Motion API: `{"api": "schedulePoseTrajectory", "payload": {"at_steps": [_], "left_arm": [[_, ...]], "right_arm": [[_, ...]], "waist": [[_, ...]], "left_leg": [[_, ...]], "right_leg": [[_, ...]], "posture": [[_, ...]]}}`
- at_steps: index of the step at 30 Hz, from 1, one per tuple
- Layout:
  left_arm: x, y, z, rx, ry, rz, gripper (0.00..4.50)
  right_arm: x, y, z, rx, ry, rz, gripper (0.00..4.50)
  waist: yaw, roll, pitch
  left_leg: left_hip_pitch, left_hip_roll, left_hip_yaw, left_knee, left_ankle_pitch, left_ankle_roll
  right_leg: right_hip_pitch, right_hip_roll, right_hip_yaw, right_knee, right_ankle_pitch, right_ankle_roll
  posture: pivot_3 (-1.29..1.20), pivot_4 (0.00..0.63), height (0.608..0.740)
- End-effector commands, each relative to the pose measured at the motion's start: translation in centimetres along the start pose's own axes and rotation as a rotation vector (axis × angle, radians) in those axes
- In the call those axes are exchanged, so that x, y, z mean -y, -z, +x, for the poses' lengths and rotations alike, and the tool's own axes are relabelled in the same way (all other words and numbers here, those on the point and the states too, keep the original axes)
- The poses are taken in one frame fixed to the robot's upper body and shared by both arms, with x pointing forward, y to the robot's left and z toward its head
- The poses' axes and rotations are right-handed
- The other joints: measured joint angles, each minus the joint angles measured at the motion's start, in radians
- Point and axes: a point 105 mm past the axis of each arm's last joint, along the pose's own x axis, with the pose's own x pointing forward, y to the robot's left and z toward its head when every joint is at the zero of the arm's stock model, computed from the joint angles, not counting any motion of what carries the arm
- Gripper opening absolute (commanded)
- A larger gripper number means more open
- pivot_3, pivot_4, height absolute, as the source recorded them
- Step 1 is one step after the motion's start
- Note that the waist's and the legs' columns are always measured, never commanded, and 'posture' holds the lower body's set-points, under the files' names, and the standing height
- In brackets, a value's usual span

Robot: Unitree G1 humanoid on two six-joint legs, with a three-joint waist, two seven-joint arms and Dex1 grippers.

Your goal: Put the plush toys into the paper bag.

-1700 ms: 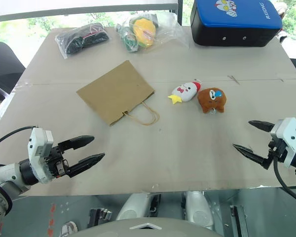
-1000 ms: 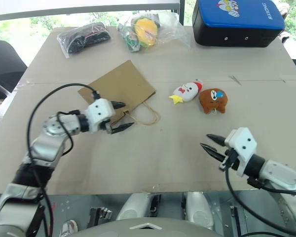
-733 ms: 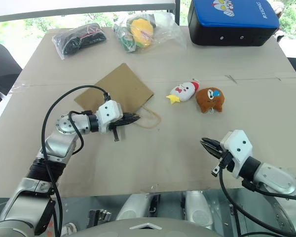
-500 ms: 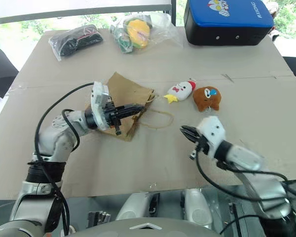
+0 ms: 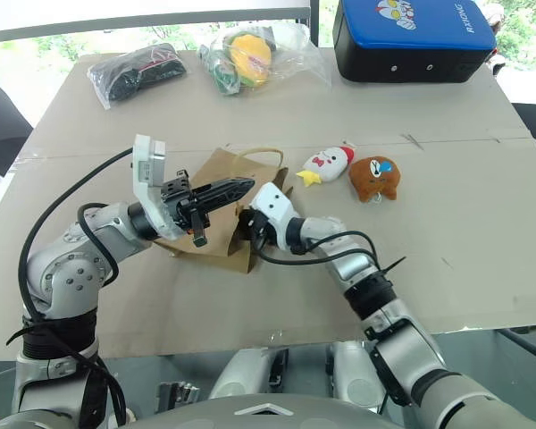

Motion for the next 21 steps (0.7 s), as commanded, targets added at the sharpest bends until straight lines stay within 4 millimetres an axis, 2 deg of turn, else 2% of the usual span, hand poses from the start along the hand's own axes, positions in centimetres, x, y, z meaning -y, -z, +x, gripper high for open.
{"api": "schedulePoseTrajectory", "payload": {"at_steps": [1, 5, 9, 11, 14, 17, 21], "left_arm": [[0.5, -1.8, -0.8, 0.060, -0.043, 0.087, 0.06], [-0.5, -3.5, -2.3, 0.130, -0.183, 0.130, 0.06], [-1.3, -4.7, -3.9, 0.182, -0.302, 0.139, 0.06], [-1.4, -4.5, -4.5, 0.174, -0.341, 0.157, 0.06], [-1.2, -4.5, -4.9, 0.211, -0.371, 0.182, 0.06], [-1.1, -4.8, -5.1, 0.251, -0.402, 0.189, 0.06], [-1.3, -6.2, -5.5, 0.341, -0.449, 0.185, 0.06]], "right_arm": [[-0.8, 0.2, 1.5, 0.010, -0.053, -0.029, 0.00], [-1.3, 2.9, 2.3, -0.095, -0.058, -0.073, 0.00], [-1.3, 4.5, 2.3, -0.168, -0.061, -0.147, 0.00], [-1.1, 4.8, 2.3, -0.194, -0.059, -0.193, 0.00], [-0.6, 4.7, 2.4, -0.210, -0.044, -0.230, 0.00], [0.1, 5.0, 2.3, -0.235, -0.023, -0.254, 0.00], [0.7, 5.8, 2.0, -0.283, 0.009, -0.289, 0.00]], "waist": [[-0.004, 0.000, 0.000], [-0.021, 0.000, -0.001], [-0.024, 0.000, -0.005], [-0.024, 0.000, -0.006], [-0.022, -0.002, -0.008], [-0.021, -0.002, -0.008], [-0.020, -0.002, -0.008]], "left_leg": [[0.000, 0.000, 0.000, 0.000, 0.000, 0.000], [0.002, 0.000, 0.000, 0.000, 0.000, -0.001], [0.006, 0.001, 0.000, -0.002, 0.001, -0.003], [0.008, 0.001, 0.001, -0.003, 0.002, -0.003], [0.022, 0.001, 0.002, -0.012, 0.003, -0.005], [0.022, 0.003, 0.002, -0.013, 0.005, -0.008], [0.023, 0.006, 0.002, -0.013, 0.006, -0.011]], "right_leg": [[0.000, 0.000, 0.000, 0.000, 0.000, 0.000], [0.000, 0.000, 0.000, 0.001, 0.000, 0.000], [0.001, 0.000, 0.000, 0.002, 0.001, -0.002], [0.002, 0.000, 0.000, 0.003, 0.001, -0.002], [0.011, 0.000, 0.001, 0.001, 0.001, -0.003], [0.011, 0.001, 0.001, 0.001, 0.003, -0.006], [0.011, 0.004, 0.001, 0.001, 0.006, -0.010]], "posture": [[0.00, 0.150, 0.740], [0.00, 0.150, 0.740], [0.00, 0.150, 0.740], [0.00, 0.150, 0.740], [0.00, 0.150, 0.740], [0.00, 0.150, 0.740], [0.00, 0.150, 0.740]]}}
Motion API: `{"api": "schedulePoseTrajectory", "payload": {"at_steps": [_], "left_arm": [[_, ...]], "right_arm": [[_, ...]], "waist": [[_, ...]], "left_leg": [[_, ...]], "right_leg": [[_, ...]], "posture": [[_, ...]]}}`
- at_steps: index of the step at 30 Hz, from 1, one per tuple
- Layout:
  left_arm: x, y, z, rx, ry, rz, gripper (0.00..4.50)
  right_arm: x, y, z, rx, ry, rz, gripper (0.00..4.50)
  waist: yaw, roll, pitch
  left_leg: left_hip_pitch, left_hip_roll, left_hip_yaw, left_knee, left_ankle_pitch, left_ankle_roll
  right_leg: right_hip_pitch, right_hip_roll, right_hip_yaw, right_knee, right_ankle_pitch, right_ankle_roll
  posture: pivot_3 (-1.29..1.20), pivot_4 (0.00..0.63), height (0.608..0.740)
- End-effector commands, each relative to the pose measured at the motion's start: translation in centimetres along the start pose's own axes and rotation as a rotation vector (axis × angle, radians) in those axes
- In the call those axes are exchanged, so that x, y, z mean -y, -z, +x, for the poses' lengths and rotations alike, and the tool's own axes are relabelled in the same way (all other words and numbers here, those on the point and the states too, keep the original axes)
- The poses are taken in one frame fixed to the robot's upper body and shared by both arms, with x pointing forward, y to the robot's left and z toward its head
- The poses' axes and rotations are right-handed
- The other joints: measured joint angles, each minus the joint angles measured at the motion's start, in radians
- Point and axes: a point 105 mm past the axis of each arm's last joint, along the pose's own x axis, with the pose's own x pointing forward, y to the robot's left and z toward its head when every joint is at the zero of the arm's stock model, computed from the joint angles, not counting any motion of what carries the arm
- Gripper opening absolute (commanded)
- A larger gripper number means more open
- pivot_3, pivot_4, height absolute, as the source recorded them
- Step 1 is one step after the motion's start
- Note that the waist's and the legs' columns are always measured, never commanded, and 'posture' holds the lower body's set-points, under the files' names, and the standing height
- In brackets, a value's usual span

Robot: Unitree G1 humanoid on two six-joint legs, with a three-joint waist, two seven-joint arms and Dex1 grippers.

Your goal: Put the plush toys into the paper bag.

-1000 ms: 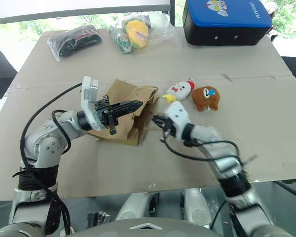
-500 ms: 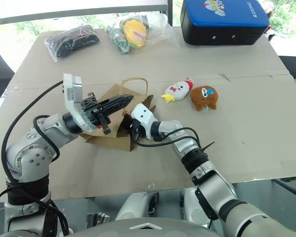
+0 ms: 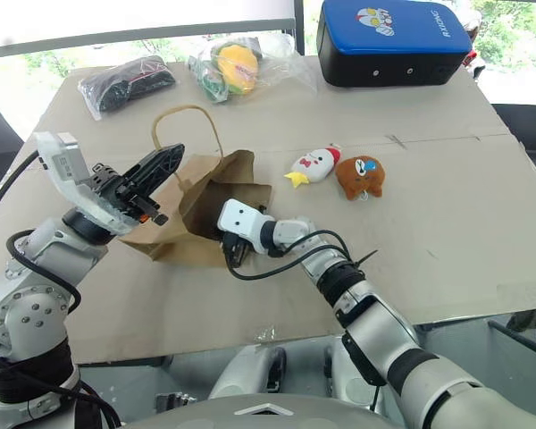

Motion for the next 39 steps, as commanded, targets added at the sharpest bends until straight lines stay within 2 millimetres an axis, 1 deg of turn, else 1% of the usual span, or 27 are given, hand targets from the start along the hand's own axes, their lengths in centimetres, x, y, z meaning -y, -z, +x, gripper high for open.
{"api": "schedulePoseTrajectory", "payload": {"at_steps": [1, 3, 7, 10, 12, 15, 17, 18, 21, 24, 25, 26, 28, 29, 30, 31, 32, 33, 34, 35, 37, 39], "left_arm": [[0.5, -2.9, 0.0, 0.121, -0.004, 0.056, 0.06], [0.5, -3.3, 0.1, 0.142, -0.013, 0.055, 0.06], [0.7, -3.0, 0.2, 0.134, -0.017, 0.099, 0.06], [0.5, -2.7, 0.3, 0.141, -0.045, 0.151, 0.06], [0.5, -2.8, 0.4, 0.162, -0.037, 0.168, 0.06], [0.3, -4.3, 1.2, 0.225, -0.049, 0.192, 0.06], [0.5, -4.6, 1.5, 0.232, -0.039, 0.202, 0.06], [0.5, -4.4, 1.5, 0.227, -0.039, 0.201, 0.06], [0.6, -3.0, 1.1, 0.182, -0.027, 0.201, 0.06], [0.7, -1.6, 0.6, 0.136, -0.018, 0.220, 0.06], [0.6, -1.2, 0.5, 0.127, -0.018, 0.222, 0.00], [0.4, -0.9, 0.3, 0.121, -0.021, 0.221, 0.00], [0.3, -0.7, 0.2, 0.118, -0.023, 0.222, 0.00], [0.1, -0.7, 0.1, 0.118, -0.026, 0.227, 0.00], [0.1, -0.7, 0.2, 0.119, -0.025, 0.231, 0.00], [0.0, -0.7, 0.2, 0.121, -0.025, 0.235, 0.00], [0.0, -0.7, 0.2, 0.123, -0.024, 0.239, 0.00], [-0.1, -0.7, 0.2, 0.123, -0.024, 0.241, 0.00], [-0.2, -0.7, 0.2, 0.125, -0.025, 0.241, 0.00], [-0.2, -0.7, 0.2, 0.127, -0.027, 0.242, 0.00], [-0.4, -0.7, 0.2, 0.131, -0.036, 0.243, 0.00], [-0.5, -0.7, 0.2, 0.137, -0.042, 0.238, 0.00]], "right_arm": [[-0.6, 4.8, -0.8, -0.174, 0.027, 0.043, 0.00], [-0.1, 4.7, -0.8, -0.179, 0.046, 0.029, 0.00], [1.1, 4.0, -1.0, -0.160, 0.091, 0.014, 0.00], [2.2, 3.2, -1.5, -0.137, 0.119, -0.018, 0.00], [2.4, 3.0, -1.8, -0.122, 0.114, 0.010, 0.00], [2.3, 3.8, -2.3, -0.161, 0.102, 0.002, 0.00], [2.2, 4.2, -2.3, -0.169, 0.107, 0.002, 0.00], [2.4, 4.0, -2.3, -0.157, 0.116, 0.012, 0.00], [3.2, 2.1, -2.5, -0.065, 0.149, 0.033, 0.00], [4.2, -0.4, -3.7, 0.052, 0.160, 0.114, 0.00], [4.2, -1.3, -4.4, 0.089, 0.144, 0.122, 0.50], [4.1, -2.1, -5.1, 0.119, 0.122, 0.127, 0.83], [3.9, -3.2, -6.4, 0.149, 0.108, 0.135, 2.18], [4.1, -3.7, -7.1, 0.163, 0.123, 0.136, 2.27], [4.2, -4.4, -8.4, 0.174, 0.130, 0.117, 2.99], [4.3, -5.1, -9.7, 0.173, 0.138, 0.100, 3.29], [4.4, -5.7, -11.0, 0.170, 0.147, 0.087, 3.77], [4.7, -6.2, -12.0, 0.162, 0.156, 0.087, 4.37], [5.7, -6.5, -13.2, 0.139, 0.201, 0.088, 4.46], [6.7, -6.7, -14.1, 0.120, 0.244, 0.092, 4.46], [8.7, -6.4, -15.3, 0.054, 0.343, 0.065, 4.46], [11.3, -4.2, -16.1, -0.109, 0.447, 0.000, 4.46]], "waist": [[0.001, 0.000, 0.000], [0.002, 0.000, 0.000], [0.005, 0.001, 0.000], [0.009, 0.001, 0.000], [0.017, 0.001, 0.001], [0.027, 0.001, 0.001], [0.028, 0.001, 0.001], [0.026, 0.001, 0.001], [0.024, 0.001, 0.001], [0.028, 0.002, 0.002], [0.028, 0.002, 0.003], [0.028, 0.001, 0.003], [0.027, 0.001, 0.003], [0.026, 0.001, 0.003], [0.025, 0.001, 0.003], [0.025, 0.001, 0.003], [0.026, 0.001, 0.003], [0.027, 0.001, 0.004], [0.027, 0.001, 0.004], [0.027, 0.001, 0.004], [0.026, 0.001, 0.004], [0.026, 0.001, 0.004]], "left_leg": [[0.000, 0.000, 0.000, 0.000, 0.000, -0.001], [0.000, 0.002, -0.001, 0.000, 0.001, -0.002], [0.000, 0.003, -0.001, 0.000, 0.002, -0.004], [-0.001, 0.002, -0.001, -0.001, 0.002, -0.004], [-0.002, 0.002, -0.001, -0.001, 0.002, -0.004], [-0.004, 0.002, -0.001, -0.001, 0.002, -0.003], [-0.004, 0.002, -0.002, -0.001, 0.002, -0.004], [-0.004, 0.002, -0.002, -0.002, 0.002, -0.004], [-0.004, 0.002, -0.001, -0.003, 0.002, -0.004], [-0.005, 0.002, -0.002, -0.005, 0.002, -0.004], [-0.006, 0.002, -0.002, -0.005, 0.002, -0.004], [-0.009, 0.002, -0.002, -0.005, 0.002, -0.004], [-0.012, 0.002, -0.002, -0.004, 0.002, -0.003], [-0.013, 0.002, -0.002, -0.004, 0.002, -0.003], [-0.018, 0.003, -0.002, -0.004, 0.002, -0.004], [-0.022, 0.003, -0.002, -0.003, 0.002, -0.004], [-0.023, 0.003, -0.002, -0.003, 0.002, -0.004], [-0.023, 0.003, -0.002, -0.003, 0.002, -0.004], [-0.024, 0.003, -0.002, -0.003, 0.002, -0.004], [-0.024, 0.003, -0.002, -0.003, 0.002, -0.003], [-0.024, 0.003, -0.002, -0.003, 0.002, -0.003], [-0.024, 0.003, -0.001, -0.003, 0.002, -0.003]], "right_leg": [[0.000, 0.001, 0.000, 0.000, 0.000, -0.001], [0.000, 0.002, 0.000, 0.000, 0.002, -0.003], [0.000, 0.003, 0.000, 0.000, 0.002, -0.004], [-0.001, 0.003, 0.000, 0.000, 0.002, -0.004], [-0.001, 0.003, 0.000, -0.001, 0.002, -0.004], [-0.004, 0.003, 0.000, -0.002, 0.002, -0.004], [-0.004, 0.003, -0.001, -0.002, 0.002, -0.004], [-0.004, 0.003, -0.001, -0.002, 0.002, -0.004], [-0.004, 0.003, 0.000, -0.002, 0.002, -0.004], [-0.005, 0.003, 0.000, -0.003, 0.002, -0.004], [-0.005, 0.003, 0.000, -0.003, 0.002, -0.004], [-0.007, 0.003, 0.000, -0.004, 0.002, -0.004], [-0.010, 0.003, 0.000, -0.004, 0.002, -0.004], [-0.012, 0.003, 0.000, -0.004, 0.002, -0.004], [-0.016, 0.003, 0.000, -0.003, 0.002, -0.004], [-0.020, 0.003, 0.000, -0.002, 0.002, -0.004], [-0.021, 0.003, 0.000, -0.002, 0.002, -0.004], [-0.021, 0.003, -0.001, -0.003, 0.002, -0.004], [-0.021, 0.003, -0.001, -0.003, 0.002, -0.004], [-0.021, 0.003, -0.001, -0.004, 0.002, -0.004], [-0.021, 0.003, -0.001, -0.004, 0.002, -0.004], [-0.021, 0.003, -0.001, -0.004, 0.002, -0.004]], "posture": [[0.00, 0.150, 0.740], [0.00, 0.150, 0.740], [0.00, 0.150, 0.740], [0.00, 0.150, 0.740], [0.00, 0.150, 0.740], [0.00, 0.150, 0.740], [0.00, 0.150, 0.740], [0.00, 0.150, 0.740], [0.00, 0.150, 0.740], [0.00, 0.150, 0.740], [0.00, 0.150, 0.740], [0.00, 0.150, 0.740], [0.00, 0.150, 0.740], [0.00, 0.150, 0.740], [0.00, 0.150, 0.740], [0.00, 0.150, 0.740], [0.00, 0.150, 0.740], [0.00, 0.150, 0.740], [0.00, 0.150, 0.740], [0.00, 0.150, 0.740], [0.00, 0.150, 0.740], [0.00, 0.150, 0.740]]}}
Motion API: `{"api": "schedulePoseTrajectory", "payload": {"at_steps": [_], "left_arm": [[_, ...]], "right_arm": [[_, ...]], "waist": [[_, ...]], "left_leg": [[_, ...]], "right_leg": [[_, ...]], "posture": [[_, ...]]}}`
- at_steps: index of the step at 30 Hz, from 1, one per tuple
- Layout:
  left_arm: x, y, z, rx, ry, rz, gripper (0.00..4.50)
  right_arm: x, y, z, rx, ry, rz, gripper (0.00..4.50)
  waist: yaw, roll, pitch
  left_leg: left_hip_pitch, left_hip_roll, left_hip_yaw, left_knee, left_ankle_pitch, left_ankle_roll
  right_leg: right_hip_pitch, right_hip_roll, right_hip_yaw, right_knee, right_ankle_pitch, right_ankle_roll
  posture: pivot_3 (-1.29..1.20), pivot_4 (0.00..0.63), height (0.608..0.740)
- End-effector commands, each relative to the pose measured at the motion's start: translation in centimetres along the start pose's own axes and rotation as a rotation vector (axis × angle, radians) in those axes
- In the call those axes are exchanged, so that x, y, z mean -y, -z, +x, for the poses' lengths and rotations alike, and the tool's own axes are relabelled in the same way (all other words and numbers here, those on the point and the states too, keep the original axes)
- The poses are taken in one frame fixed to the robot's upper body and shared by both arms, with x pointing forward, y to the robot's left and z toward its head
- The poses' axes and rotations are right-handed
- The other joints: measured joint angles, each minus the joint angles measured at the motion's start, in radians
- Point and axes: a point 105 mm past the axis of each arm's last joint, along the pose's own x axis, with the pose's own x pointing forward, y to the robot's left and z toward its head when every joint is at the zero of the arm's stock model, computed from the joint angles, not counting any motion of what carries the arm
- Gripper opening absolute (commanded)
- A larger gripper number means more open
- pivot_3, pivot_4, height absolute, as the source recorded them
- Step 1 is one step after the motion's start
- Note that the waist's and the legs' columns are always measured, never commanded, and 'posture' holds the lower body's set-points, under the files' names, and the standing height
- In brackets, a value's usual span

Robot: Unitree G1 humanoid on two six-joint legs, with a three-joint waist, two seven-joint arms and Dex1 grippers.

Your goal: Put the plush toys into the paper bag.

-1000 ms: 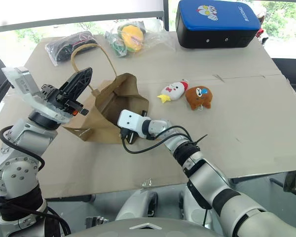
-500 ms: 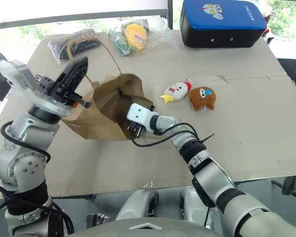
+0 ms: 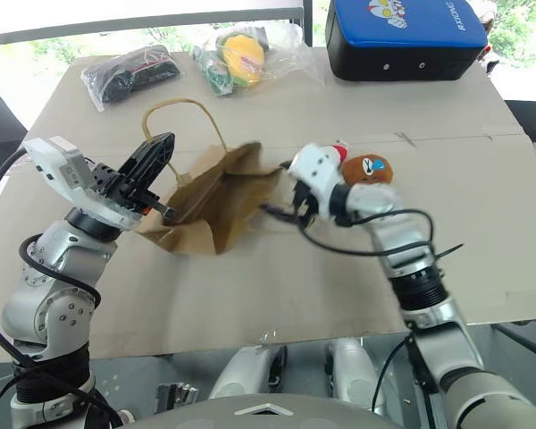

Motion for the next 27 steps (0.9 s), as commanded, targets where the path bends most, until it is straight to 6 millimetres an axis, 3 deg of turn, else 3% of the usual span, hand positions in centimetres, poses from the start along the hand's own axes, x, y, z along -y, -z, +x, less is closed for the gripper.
{"api": "schedulePoseTrajectory", "payload": {"at_steps": [1, 3, 7, 9, 11, 13, 15, 18, 22, 27], "left_arm": [[-0.1, -1.0, 0.1, 0.051, -0.008, 0.027, 0.00], [-0.2, -0.9, 0.2, 0.053, -0.011, 0.022, 0.00], [-0.5, -0.6, 0.5, 0.050, -0.025, 0.020, 0.00], [-0.7, -0.6, 0.6, 0.046, -0.034, 0.032, 0.00], [-0.8, -0.6, 0.6, 0.044, -0.039, 0.045, 0.00], [-0.7, -0.6, 0.6, 0.044, -0.039, 0.049, 0.00], [-0.5, -0.6, 0.6, 0.046, -0.038, 0.047, 0.00], [-0.2, -0.6, 0.8, 0.054, -0.037, 0.031, 0.00], [0.2, -0.6, 1.4, 0.070, -0.037, -0.028, 0.00], [0.4, -0.2, 2.2, 0.083, -0.040, -0.104, 0.00]], "right_arm": [[4.1, 1.6, 0.0, -0.161, 0.168, -0.128, 4.46], [5.3, 3.2, 0.4, -0.237, 0.194, -0.154, 4.46], [5.7, 6.6, 2.3, -0.345, 0.135, -0.108, 4.46], [5.9, 7.1, 2.8, -0.357, 0.129, -0.090, 3.43], [5.9, 6.9, 2.9, -0.331, 0.113, -0.078, 2.83], [6.1, 6.1, 2.6, -0.283, 0.110, -0.055, 1.95], [6.4, 4.2, 1.9, -0.172, 0.105, -0.022, 0.98], [7.0, 0.1, -0.3, 0.012, 0.109, -0.025, 0.06], [6.4, -6.0, -3.8, 0.226, 0.078, -0.101, 0.02], [3.2, -9.5, -5.2, 0.259, -0.056, -0.294, 0.02]], "waist": [[-0.001, 0.000, 0.000], [0.000, 0.000, 0.000], [-0.004, -0.001, 0.001], [-0.004, -0.001, 0.001], [-0.005, -0.002, 0.001], [-0.003, -0.002, 0.001], [-0.002, -0.002, 0.001], [0.001, -0.002, 0.002], [0.005, 0.002, 0.007], [-0.002, 0.001, 0.007]], "left_leg": [[0.000, 0.000, 0.000, 0.000, 0.000, 0.000], [0.001, 0.000, 0.001, 0.000, 0.000, 0.000], [0.000, 0.000, 0.002, 0.000, 0.000, 0.000], [0.000, 0.000, 0.002, 0.000, 0.000, 0.000], [0.000, 0.000, 0.002, 0.000, 0.000, 0.000], [0.000, 0.000, 0.002, 0.000, 0.000, 0.000], [0.000, 0.000, 0.002, 0.000, 0.000, 0.000], [-0.001, 0.001, 0.002, 0.001, 0.000, 0.000], [-0.002, 0.000, 0.001, 0.003, 0.000, 0.001], [-0.001, 0.001, 0.001, 0.002, 0.000, 0.001]], "right_leg": [[0.000, 0.000, 0.000, 0.000, 0.000, 0.000], [0.000, 0.000, 0.000, 0.000, 0.000, 0.000], [0.000, 0.000, 0.000, 0.000, 0.000, 0.000], [0.000, 0.000, 0.000, 0.000, 0.000, 0.000], [0.000, 0.000, 0.000, 0.000, 0.000, 0.000], [0.000, 0.000, 0.000, 0.000, 0.000, 0.000], [0.000, 0.000, 0.000, 0.000, 0.000, 0.000], [0.000, 0.000, 0.000, 0.000, 0.000, 0.000], [0.000, 0.000, 0.000, 0.000, 0.000, 0.000], [0.000, 0.000, -0.001, 0.000, 0.000, 0.000]], "posture": [[0.00, 0.150, 0.740], [0.00, 0.150, 0.740], [0.00, 0.150, 0.740], [0.00, 0.150, 0.740], [0.00, 0.150, 0.740], [0.00, 0.150, 0.740], [0.00, 0.150, 0.740], [0.00, 0.150, 0.740], [0.00, 0.150, 0.740], [0.00, 0.150, 0.740]]}}
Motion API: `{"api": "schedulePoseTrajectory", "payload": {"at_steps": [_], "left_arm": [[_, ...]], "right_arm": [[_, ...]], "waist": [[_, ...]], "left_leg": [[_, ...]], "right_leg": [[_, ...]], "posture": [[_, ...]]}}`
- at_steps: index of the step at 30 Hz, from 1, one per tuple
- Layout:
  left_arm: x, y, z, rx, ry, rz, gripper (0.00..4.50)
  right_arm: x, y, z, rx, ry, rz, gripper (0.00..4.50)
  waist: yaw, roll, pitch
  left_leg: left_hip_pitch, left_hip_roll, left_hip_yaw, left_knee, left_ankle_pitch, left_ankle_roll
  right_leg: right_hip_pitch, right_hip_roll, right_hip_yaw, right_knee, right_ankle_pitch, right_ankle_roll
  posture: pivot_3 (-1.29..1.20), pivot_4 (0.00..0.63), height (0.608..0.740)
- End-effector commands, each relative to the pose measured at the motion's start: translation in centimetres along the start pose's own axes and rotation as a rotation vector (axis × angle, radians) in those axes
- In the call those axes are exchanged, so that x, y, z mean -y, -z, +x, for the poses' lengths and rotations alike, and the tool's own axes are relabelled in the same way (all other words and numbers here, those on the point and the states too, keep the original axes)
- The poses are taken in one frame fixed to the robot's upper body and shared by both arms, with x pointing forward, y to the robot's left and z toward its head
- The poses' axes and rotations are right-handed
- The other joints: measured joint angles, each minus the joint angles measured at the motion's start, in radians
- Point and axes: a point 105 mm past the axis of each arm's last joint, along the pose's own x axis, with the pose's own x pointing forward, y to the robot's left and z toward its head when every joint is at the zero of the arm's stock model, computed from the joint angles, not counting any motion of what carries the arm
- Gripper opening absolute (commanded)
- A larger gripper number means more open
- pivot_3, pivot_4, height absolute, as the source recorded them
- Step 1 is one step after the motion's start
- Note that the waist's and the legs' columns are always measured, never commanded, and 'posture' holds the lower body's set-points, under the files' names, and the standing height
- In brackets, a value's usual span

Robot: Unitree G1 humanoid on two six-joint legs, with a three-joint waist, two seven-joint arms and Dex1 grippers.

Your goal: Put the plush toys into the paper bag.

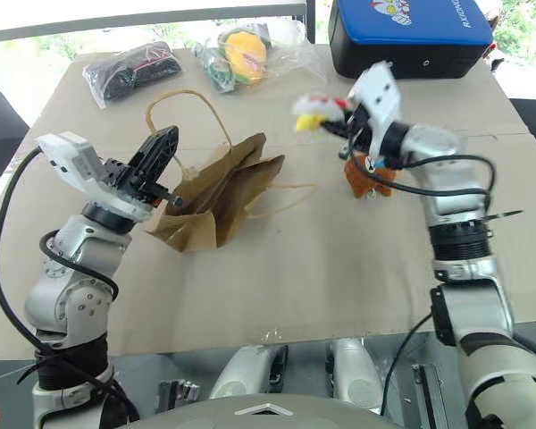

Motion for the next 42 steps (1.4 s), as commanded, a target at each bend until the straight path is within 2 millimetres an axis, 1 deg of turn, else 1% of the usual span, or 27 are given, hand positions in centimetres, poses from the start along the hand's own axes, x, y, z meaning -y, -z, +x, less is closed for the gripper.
{"api": "schedulePoseTrajectory", "payload": {"at_steps": [1, 3, 6, 8, 11, 12, 15, 18, 19, 20, 21, 22, 23, 24, 26, 31, 33, 35, 36, 38, 40, 42], "left_arm": [[0.5, -1.0, 0.6, 0.047, 0.014, -0.025, 0.00], [0.6, -1.0, 0.9, 0.055, 0.021, -0.044, 0.00], [0.9, -1.0, 1.2, 0.063, 0.035, -0.062, 0.00], [1.3, -1.0, 1.3, 0.069, 0.049, -0.074, 0.00], [2.0, -0.7, 1.3, 0.065, 0.069, -0.082, 0.00], [2.1, -0.6, 1.3, 0.064, 0.073, -0.084, 0.00], [2.5, -0.5, 1.4, 0.069, 0.073, -0.093, 0.00], [2.9, -0.5, 1.5, 0.085, 0.075, -0.107, 0.00], [3.0, -0.5, 1.4, 0.090, 0.076, -0.111, 0.00], [3.2, -0.6, 1.4, 0.098, 0.076, -0.119, 0.00], [3.3, -0.6, 1.3, 0.103, 0.076, -0.124, 0.00], [3.4, -0.6, 1.2, 0.109, 0.074, -0.130, 0.00], [3.3, -0.7, 1.0, 0.118, 0.065, -0.139, 0.00], [3.2, -0.8, 0.8, 0.126, 0.053, -0.145, 0.00], [2.7, -1.0, 0.2, 0.146, 0.027, -0.161, 0.00], [1.5, -1.6, -0.5, 0.195, -0.038, -0.228, 0.00], [1.3, -1.7, -0.5, 0.217, -0.048, -0.277, 0.00], [1.1, -1.9, -0.3, 0.245, -0.062, -0.327, 0.00], [0.6, -2.3, -0.3, 0.275, -0.082, -0.371, 0.00], [-0.6, -3.3, -0.3, 0.355, -0.122, -0.482, 0.00], [-1.3, -3.7, -0.5, 0.371, -0.132, -0.501, 0.00], [-1.7, -3.6, -0.8, 0.370, -0.147, -0.524, 0.00]], "right_arm": [[-2.4, -2.7, 0.4, 0.043, -0.134, -0.095, 0.02], [-4.0, -2.6, 1.2, 0.008, -0.218, -0.155, 0.02], [-5.7, -1.2, 2.5, -0.055, -0.298, -0.227, 0.02], [-6.1, -0.1, 3.4, -0.087, -0.322, -0.259, 0.02], [-6.9, 1.2, 5.7, -0.124, -0.395, -0.341, 0.02], [-7.3, 1.2, 6.3, -0.122, -0.423, -0.352, 0.02], [-9.3, 1.6, 8.1, -0.122, -0.553, -0.380, 0.02], [-10.6, 2.6, 9.9, -0.139, -0.614, -0.383, 0.02], [-10.9, 2.6, 10.4, -0.130, -0.632, -0.348, 0.02], [-11.3, 2.8, 10.6, -0.128, -0.663, -0.341, 0.82], [-11.4, 2.8, 10.6, -0.126, -0.684, -0.337, 1.18], [-11.3, 3.0, 10.7, -0.128, -0.680, -0.348, 1.78], [-10.8, 3.0, 11.0, -0.123, -0.640, -0.363, 2.17], [-10.4, 3.0, 11.1, -0.118, -0.615, -0.370, 2.76], [-9.6, 3.0, 10.3, -0.118, -0.602, -0.356, 3.64], [-6.4, 2.9, 6.7, -0.155, -0.522, -0.270, 3.64], [-5.2, 3.1, 5.4, -0.186, -0.471, -0.263, 3.64], [-4.0, 3.0, 4.3, -0.204, -0.407, -0.208, 3.64], [-3.3, 3.0, 3.6, -0.212, -0.366, -0.175, 3.64], [-1.6, 3.6, 1.8, -0.255, -0.273, -0.103, 3.64], [0.0, 4.8, -0.1, -0.330, -0.178, -0.052, 3.64], [1.2, 6.0, -1.7, -0.395, -0.105, -0.006, 3.64]], "waist": [[-0.001, 0.000, 0.000], [-0.001, 0.000, 0.000], [0.002, -0.001, 0.000], [0.003, -0.001, 0.001], [0.002, -0.002, 0.001], [0.002, -0.003, 0.002], [0.001, -0.003, 0.002], [0.001, -0.003, 0.002], [0.001, -0.004, 0.002], [0.001, -0.004, 0.002], [0.002, -0.004, 0.002], [0.004, -0.004, 0.002], [0.005, -0.004, 0.002], [0.004, -0.004, 0.002], [0.004, -0.004, 0.003], [0.007, -0.004, 0.003], [0.006, -0.004, 0.003], [0.004, -0.004, 0.003], [0.003, -0.005, 0.003], [0.004, -0.005, 0.003], [0.006, -0.005, 0.003], [0.006, -0.005, 0.003]], "left_leg": [[0.000, 0.000, 0.000, 0.000, 0.000, 0.000], [0.000, 0.000, 0.000, 0.000, 0.000, 0.000], [0.000, 0.000, 0.000, 0.001, 0.000, 0.000], [0.000, 0.000, 0.000, 0.001, 0.000, 0.000], [0.000, 0.000, 0.001, 0.001, 0.000, 0.000], [0.000, 0.000, 0.001, 0.001, 0.000, 0.000], [0.000, 0.000, 0.000, 0.001, 0.000, 0.000], [0.000, 0.000, 0.000, 0.001, 0.000, 0.000], [0.000, 0.000, 0.000, 0.001, 0.000, 0.000], [0.000, 0.000, 0.000, 0.001, 0.000, 0.000], [0.000, 0.000, 0.000, 0.001, 0.000, 0.000], [0.000, 0.000, 0.000, 0.001, 0.000, 0.000], [0.000, 0.000, -0.001, 0.002, 0.000, 0.000], [0.000, 0.000, -0.001, 0.002, 0.000, 0.000], [0.000, -0.001, -0.001, 0.002, 0.000, 0.000], [-0.001, 0.000, -0.002, 0.002, 0.000, 0.000], [-0.001, 0.000, -0.002, 0.002, 0.000, 0.000], [-0.001, 0.000, -0.002, 0.002, 0.000, 0.000], [-0.001, 0.000, -0.002, 0.002, 0.000, 0.000], [-0.001, 0.000, -0.002, 0.002, 0.000, 0.000], [-0.002, 0.000, -0.002, 0.003, 0.000, 0.000], [-0.002, 0.000, -0.002, 0.003, 0.000, 0.000]], "right_leg": [[0.000, 0.000, 0.000, 0.000, 0.000, 0.000], [0.000, 0.000, 0.000, 0.000, 0.000, 0.000], [0.000, 0.000, 0.000, 0.000, 0.000, 0.000], [0.000, 0.000, 0.000, 0.000, 0.000, 0.000], [0.000, 0.000, 0.000, 0.000, 0.000, 0.000], [0.000, 0.000, 0.000, 0.000, 0.000, 0.000], [0.000, 0.000, 0.000, 0.000, 0.000, 0.000], [0.000, 0.000, -0.001, 0.000, 0.000, 0.000], [0.000, 0.000, -0.001, 0.000, 0.000, 0.000], [0.000, 0.000, -0.001, 0.000, 0.000, 0.000], [0.000, 0.000, -0.001, 0.000, 0.000, 0.000], [0.000, 0.000, -0.001, 0.000, 0.000, 0.000], [0.000, 0.000, -0.002, 0.000, 0.000, 0.000], [0.000, 0.000, -0.002, 0.000, 0.000, 0.000], [0.000, -0.001, -0.002, 0.000, 0.000, 0.000], [0.000, -0.001, -0.003, 0.000, 0.000, 0.000], [0.000, -0.001, -0.003, 0.000, 0.000, 0.000], [0.000, -0.001, -0.003, 0.000, 0.000, 0.000], [0.000, -0.001, -0.003, 0.000, 0.000, 0.000], [0.000, -0.001, -0.003, 0.000, 0.000, 0.000], [0.000, -0.001, -0.004, 0.000, 0.000, 0.000], [0.000, -0.001, -0.003, 0.000, 0.000, 0.000]], "posture": [[0.00, 0.150, 0.740], [0.00, 0.150, 0.740], [0.00, 0.150, 0.740], [0.00, 0.150, 0.740], [0.00, 0.150, 0.740], [0.00, 0.150, 0.740], [0.00, 0.150, 0.740], [0.00, 0.150, 0.740], [0.00, 0.150, 0.740], [0.00, 0.150, 0.740], [0.00, 0.150, 0.740], [0.00, 0.150, 0.740], [0.00, 0.150, 0.740], [0.00, 0.150, 0.740], [0.00, 0.150, 0.740], [0.00, 0.150, 0.740], [0.00, 0.150, 0.740], [0.00, 0.150, 0.740], [0.00, 0.150, 0.740], [0.00, 0.150, 0.740], [0.00, 0.150, 0.740], [0.00, 0.150, 0.740]]}}
